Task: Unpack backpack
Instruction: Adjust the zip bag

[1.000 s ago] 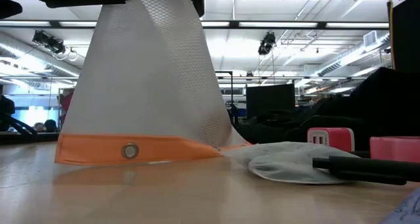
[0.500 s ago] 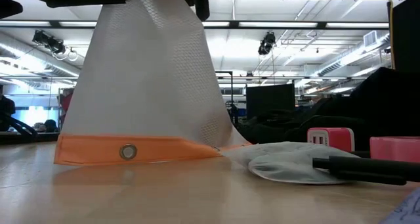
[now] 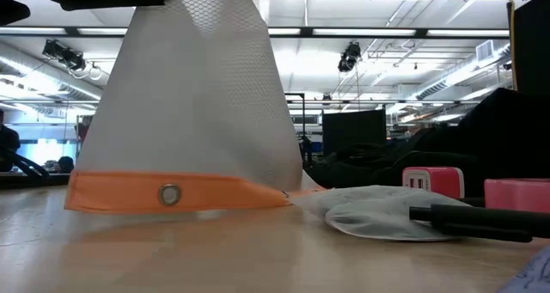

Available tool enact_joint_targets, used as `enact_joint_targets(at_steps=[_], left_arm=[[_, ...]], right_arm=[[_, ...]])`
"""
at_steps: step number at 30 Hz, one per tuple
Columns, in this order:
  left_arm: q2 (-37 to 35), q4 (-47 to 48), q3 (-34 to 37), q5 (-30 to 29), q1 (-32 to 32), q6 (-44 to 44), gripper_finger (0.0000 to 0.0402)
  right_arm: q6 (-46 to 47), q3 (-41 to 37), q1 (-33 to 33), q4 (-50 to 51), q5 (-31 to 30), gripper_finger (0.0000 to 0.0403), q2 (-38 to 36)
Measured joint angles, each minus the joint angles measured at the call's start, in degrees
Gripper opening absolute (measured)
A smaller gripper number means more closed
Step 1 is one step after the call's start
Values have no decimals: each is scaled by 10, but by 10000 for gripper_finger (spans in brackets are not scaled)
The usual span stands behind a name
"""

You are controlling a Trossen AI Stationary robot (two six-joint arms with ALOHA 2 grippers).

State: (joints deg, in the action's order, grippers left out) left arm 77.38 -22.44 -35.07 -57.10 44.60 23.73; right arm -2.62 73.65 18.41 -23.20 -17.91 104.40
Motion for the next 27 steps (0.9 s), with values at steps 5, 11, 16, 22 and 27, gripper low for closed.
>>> enact_joint_targets(at_steps=[5, 11, 16, 22, 27], left_arm=[[0, 0, 0, 0, 0, 0, 0], [0, 0, 0, 17, 0, -4, 0], [0, -4, 0, 38, 0, -12, 0], [0, -4, 0, 59, 0, -28, 0], [0, -4, 0, 69, 0, -32, 0]], right_arm=[[-7, 0, -4, 123, 2, 317, -55], [-9, 0, -56, 247, 46, 289, -118], [14, 0, -156, 265, 228, 254, -134], [15, 36, -283, 314, 442, 200, -89], [16, 108, -367, 381, 534, 172, -13]])
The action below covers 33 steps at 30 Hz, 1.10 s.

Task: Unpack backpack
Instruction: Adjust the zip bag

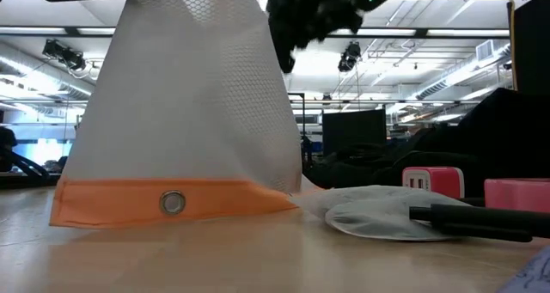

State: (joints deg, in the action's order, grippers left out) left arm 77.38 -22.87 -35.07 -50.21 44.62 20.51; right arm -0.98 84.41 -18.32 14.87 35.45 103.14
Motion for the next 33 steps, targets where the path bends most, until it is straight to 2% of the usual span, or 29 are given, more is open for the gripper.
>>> enact_joint_targets(at_steps=[4, 8, 15, 18, 21, 23, 25, 27, 31, 33], left_arm=[[0, 0, 0, 0, 0, -2, 0], [0, 0, 0, 0, 0, -14, 0], [0, 0, 0, 15, 0, -22, 0], [0, 0, 0, 15, 0, -23, 0], [0, 0, 0, 15, 0, -19, 0], [0, 0, 0, 15, -1, -15, 0], [0, 0, 0, 15, -4, -14, 0], [0, 0, 0, 15, -7, -15, 0], [0, 0, 0, 15, -9, -17, 0], [0, 0, 0, 15, -9, -26, 0]], right_arm=[[-19, 59, -35, 63, 82, 183, 85], [-37, 127, -47, 133, 164, 227, 174], [-110, 230, -39, 233, 175, 313, 294], [-129, 247, -33, 249, 195, 330, 324], [-144, 252, -25, 254, 213, 327, 338], [-182, 251, -18, 254, 205, 306, 338], [-224, 251, -11, 257, 195, 267, 337], [-244, 256, -5, 260, 191, 207, 337], [-267, 272, 5, 255, 192, 44, 335], [-263, 285, 7, 261, 190, 17, 335]])
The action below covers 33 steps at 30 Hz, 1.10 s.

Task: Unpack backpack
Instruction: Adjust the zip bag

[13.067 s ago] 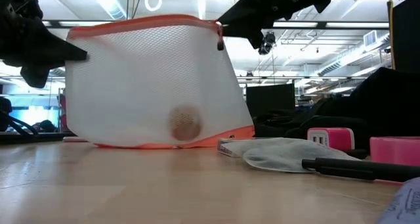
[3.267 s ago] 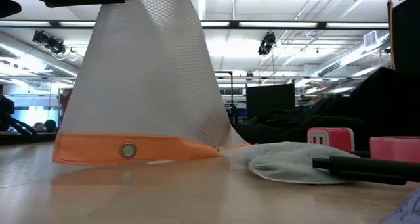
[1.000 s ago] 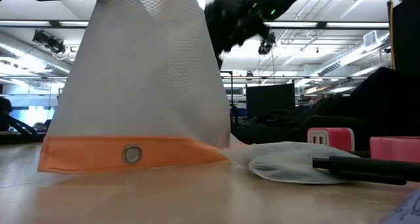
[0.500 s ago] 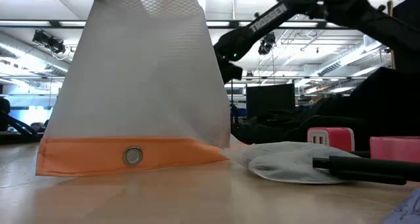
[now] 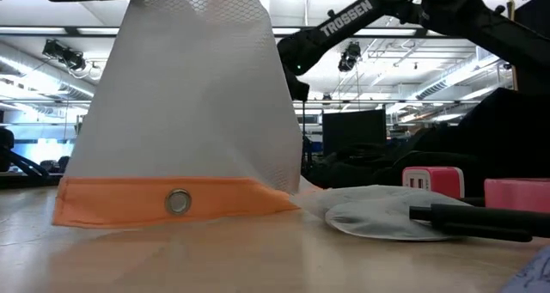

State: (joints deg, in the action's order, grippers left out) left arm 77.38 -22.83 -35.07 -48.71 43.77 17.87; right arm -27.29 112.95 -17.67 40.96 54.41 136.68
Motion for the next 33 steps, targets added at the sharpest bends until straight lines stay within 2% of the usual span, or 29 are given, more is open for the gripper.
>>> enact_joint_targets(at_steps=[6, 12, 20, 25, 29, 33], left_arm=[[-1, 7, 0, 9, 5, -23, 0], [-13, 68, 0, 29, 17, -100, 0], [-21, 134, 0, 27, 26, -180, 0], [-37, 197, -7, -10, 46, -234, 0], [-45, 250, -29, -45, 70, -275, 0], [-46, 279, -49, -88, 97, -297, 0]], right_arm=[[2, 31, 6, 14, -18, 1, -19], [-12, 32, 33, 18, -65, 0, -93], [-38, 33, 80, 72, -165, 0, -211], [-39, 27, 113, 135, -259, 0, -255], [-18, -3, 131, 166, -290, 0, -260], [5, -59, 141, 155, -309, 0, -259]])
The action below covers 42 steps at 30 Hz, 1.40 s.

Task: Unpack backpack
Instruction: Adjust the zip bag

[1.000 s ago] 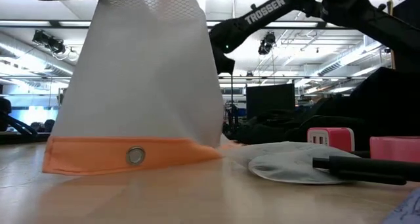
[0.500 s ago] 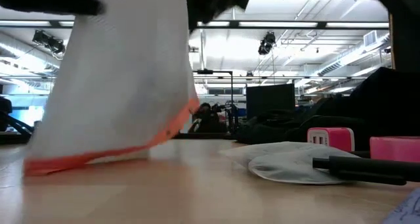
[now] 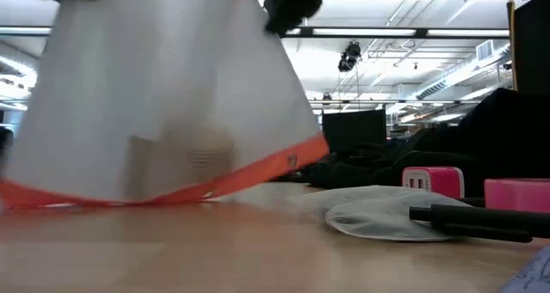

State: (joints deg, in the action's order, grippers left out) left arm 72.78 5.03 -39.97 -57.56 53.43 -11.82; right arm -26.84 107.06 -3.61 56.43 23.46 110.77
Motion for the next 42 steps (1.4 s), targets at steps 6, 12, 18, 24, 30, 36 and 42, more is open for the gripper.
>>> enact_joint_targets(at_steps=[6, 12, 18, 24, 30, 36, 42], left_arm=[[0, 55, -7, -44, 28, -73, 0], [0, 166, -7, -57, 29, -215, 0], [0, 205, -7, -57, 29, -277, 0], [0, 202, -7, -55, 27, -277, 0], [0, 212, -6, -72, 6, -309, 0], [-1, 253, -6, -91, -35, -375, 0], [-1, 261, 18, -88, -43, -429, 0]], right_arm=[[28, -60, 12, -52, -4, 0, 1], [38, -63, 20, -58, -43, 0, -7], [44, -91, 18, -79, -83, 0, -57], [89, -253, -3, -222, -89, 0, -162], [164, -462, 5, -476, -90, 0, -241], [211, -548, 35, -618, -91, 0, -238], [208, -570, 77, -669, -164, 0, -238]])
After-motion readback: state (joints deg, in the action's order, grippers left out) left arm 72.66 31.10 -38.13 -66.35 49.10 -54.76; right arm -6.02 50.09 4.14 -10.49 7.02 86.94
